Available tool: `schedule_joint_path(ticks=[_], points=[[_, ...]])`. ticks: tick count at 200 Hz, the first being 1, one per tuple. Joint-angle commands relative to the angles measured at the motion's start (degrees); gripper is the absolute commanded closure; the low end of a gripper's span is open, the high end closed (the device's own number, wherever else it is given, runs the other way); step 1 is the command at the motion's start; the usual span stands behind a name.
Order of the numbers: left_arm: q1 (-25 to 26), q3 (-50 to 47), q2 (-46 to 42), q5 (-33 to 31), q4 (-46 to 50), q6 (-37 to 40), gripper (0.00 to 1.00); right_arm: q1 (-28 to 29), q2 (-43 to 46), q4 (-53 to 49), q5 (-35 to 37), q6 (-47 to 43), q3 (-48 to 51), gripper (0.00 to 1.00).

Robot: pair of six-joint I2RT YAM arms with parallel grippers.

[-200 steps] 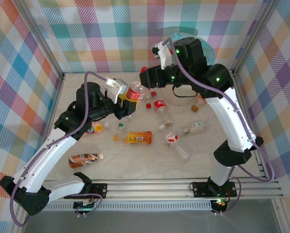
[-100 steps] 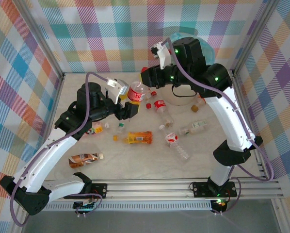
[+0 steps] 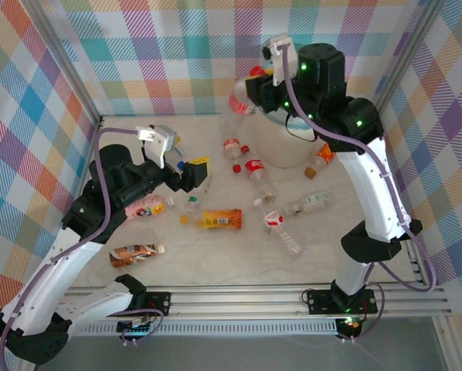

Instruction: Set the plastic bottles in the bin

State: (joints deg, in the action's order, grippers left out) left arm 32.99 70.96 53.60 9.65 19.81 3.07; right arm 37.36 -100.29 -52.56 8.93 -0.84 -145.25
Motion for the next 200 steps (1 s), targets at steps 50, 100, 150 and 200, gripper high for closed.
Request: schedule_joint_path(ticks=[50, 100, 150, 200], points=[[0.3, -1.1, -0.5, -5.4, 3.3, -1.0, 0.0, -4.0, -6.5, 18.7, 20.9, -18.2, -4.6, 0.8], [0.3, -3.0, -0.8, -11.2, 4.1, -2.2, 0.0, -6.1, -14.4, 13.8, 23.1, -16.7, -8.4, 0.79], [0.3, -4.0, -2.1, -14.9, 8.1, -3.5, 0.0, -8.4, -18.8, 3.4, 21.0, -8.8, -7.5, 0.79], [0.2, -4.4, -3.6, -15.6, 10.8, -4.2, 0.0, -12.7, -22.2, -4.2, 15.7, -1.2, -5.9, 0.78]])
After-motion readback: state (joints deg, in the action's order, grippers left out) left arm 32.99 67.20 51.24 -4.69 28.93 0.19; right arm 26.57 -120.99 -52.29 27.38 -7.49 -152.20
